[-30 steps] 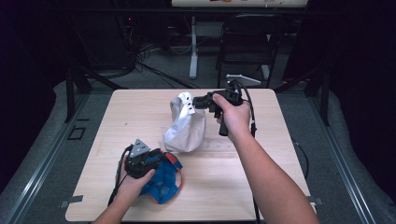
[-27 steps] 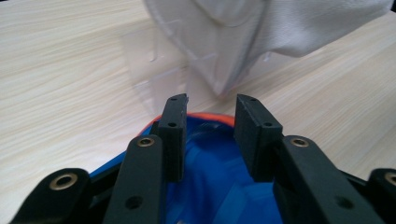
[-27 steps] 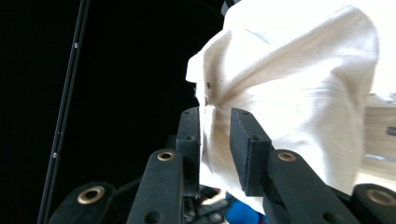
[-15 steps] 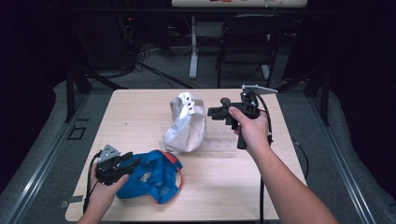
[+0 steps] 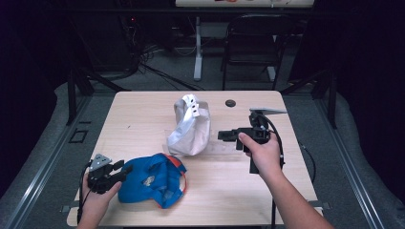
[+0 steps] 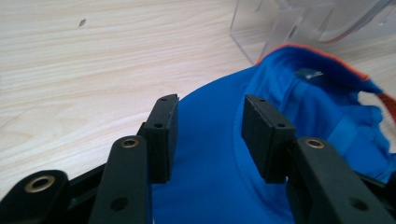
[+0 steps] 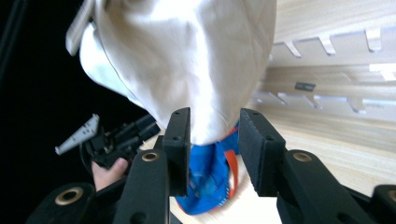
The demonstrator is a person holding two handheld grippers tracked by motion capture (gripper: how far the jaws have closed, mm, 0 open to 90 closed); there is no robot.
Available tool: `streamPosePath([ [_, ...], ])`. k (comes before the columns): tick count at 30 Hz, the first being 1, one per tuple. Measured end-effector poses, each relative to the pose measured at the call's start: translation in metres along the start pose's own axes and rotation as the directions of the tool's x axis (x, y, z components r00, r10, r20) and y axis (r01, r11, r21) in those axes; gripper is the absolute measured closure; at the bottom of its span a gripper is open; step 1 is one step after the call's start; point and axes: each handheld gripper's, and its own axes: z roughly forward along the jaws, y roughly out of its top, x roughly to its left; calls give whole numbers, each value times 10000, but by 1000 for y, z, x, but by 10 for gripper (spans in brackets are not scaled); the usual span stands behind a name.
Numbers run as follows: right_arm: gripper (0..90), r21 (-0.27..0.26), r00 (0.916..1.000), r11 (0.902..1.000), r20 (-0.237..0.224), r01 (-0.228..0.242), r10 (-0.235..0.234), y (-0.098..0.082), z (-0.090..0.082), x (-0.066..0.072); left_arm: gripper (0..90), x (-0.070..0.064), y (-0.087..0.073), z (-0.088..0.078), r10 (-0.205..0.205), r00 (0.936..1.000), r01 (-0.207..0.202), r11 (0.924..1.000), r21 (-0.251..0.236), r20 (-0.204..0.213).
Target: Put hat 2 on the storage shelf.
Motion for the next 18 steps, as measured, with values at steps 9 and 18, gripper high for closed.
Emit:
streamPosePath([
  [9, 640, 87, 9950, 9973, 688, 726, -730, -27, 13, -10, 585, 12, -7, -2, -204, 9996, 204, 9998, -4, -219],
  [18, 635, 182, 9878, 9919, 908, 1255, -1266, -47, 26, -17, 586, 17, -8, -4, -170, 9994, 174, 9998, 123, -315],
])
